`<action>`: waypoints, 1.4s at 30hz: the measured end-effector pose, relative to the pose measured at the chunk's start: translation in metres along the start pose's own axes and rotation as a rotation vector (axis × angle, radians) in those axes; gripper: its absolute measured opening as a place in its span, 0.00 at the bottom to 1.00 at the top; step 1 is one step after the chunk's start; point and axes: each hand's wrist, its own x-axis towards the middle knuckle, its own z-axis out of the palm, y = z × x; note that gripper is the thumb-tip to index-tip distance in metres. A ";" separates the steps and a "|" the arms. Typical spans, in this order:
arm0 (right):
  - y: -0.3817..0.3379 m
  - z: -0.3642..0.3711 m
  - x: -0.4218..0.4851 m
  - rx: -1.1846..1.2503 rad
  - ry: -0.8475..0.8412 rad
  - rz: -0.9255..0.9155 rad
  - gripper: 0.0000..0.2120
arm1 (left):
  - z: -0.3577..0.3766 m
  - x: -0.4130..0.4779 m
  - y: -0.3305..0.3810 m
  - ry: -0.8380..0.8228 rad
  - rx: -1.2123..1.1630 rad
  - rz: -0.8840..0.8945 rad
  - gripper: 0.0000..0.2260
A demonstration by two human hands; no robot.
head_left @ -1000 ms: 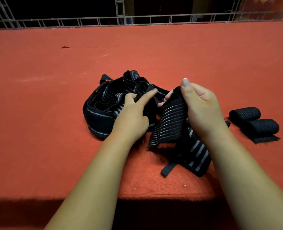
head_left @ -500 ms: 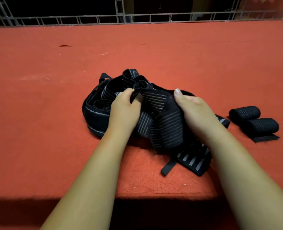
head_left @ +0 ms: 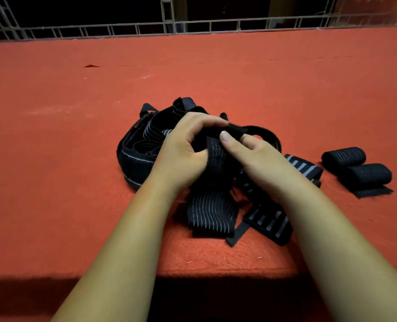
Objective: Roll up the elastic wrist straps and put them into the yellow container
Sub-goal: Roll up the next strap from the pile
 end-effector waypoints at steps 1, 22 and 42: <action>0.000 0.002 0.000 0.050 0.004 0.005 0.18 | -0.001 0.000 0.002 -0.016 -0.036 -0.050 0.22; 0.010 0.002 0.012 0.366 0.026 -0.059 0.04 | -0.010 -0.003 -0.024 -0.156 -0.570 -0.450 0.18; 0.008 0.007 0.007 0.358 -0.079 -0.107 0.07 | -0.007 0.000 -0.036 0.153 -0.048 -0.378 0.22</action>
